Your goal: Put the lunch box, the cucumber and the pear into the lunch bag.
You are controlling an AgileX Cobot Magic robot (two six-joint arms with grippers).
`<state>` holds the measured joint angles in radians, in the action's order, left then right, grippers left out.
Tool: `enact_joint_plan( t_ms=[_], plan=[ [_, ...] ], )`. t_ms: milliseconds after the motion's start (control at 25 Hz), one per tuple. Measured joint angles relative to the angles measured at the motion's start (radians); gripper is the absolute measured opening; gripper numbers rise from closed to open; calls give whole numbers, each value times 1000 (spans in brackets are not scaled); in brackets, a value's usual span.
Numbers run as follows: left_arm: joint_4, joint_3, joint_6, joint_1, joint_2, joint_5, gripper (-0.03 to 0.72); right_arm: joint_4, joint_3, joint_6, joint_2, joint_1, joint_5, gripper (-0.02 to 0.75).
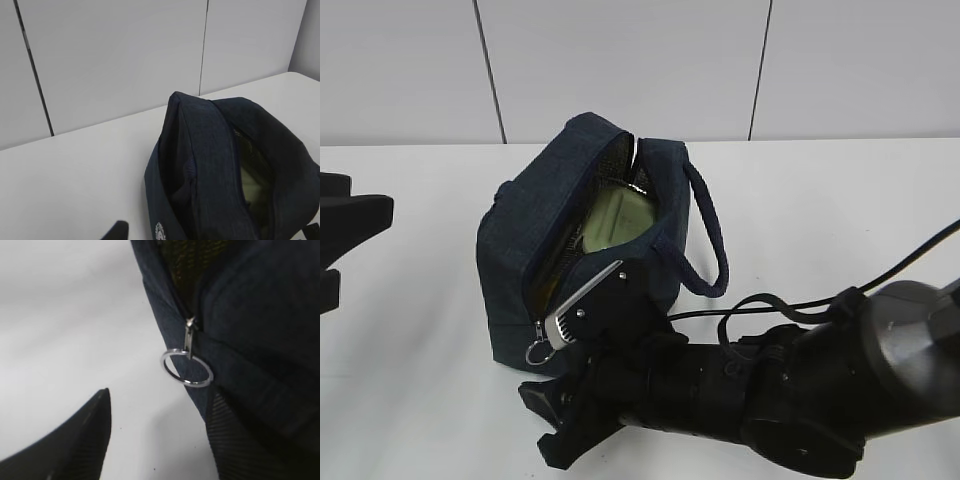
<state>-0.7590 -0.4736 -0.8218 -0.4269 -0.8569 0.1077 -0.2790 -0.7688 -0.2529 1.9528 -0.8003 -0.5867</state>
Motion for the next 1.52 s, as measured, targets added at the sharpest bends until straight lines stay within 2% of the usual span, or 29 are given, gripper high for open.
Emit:
enact_joint_plan(
  t_ms=[880,1520],
  plan=[
    [-30,0,0,0,0,0,270,43,-53,-1,43,0,-13,466],
    [-33,0,0,0,0,0,270,40,-95,6,69,0,62,452]
  ],
)
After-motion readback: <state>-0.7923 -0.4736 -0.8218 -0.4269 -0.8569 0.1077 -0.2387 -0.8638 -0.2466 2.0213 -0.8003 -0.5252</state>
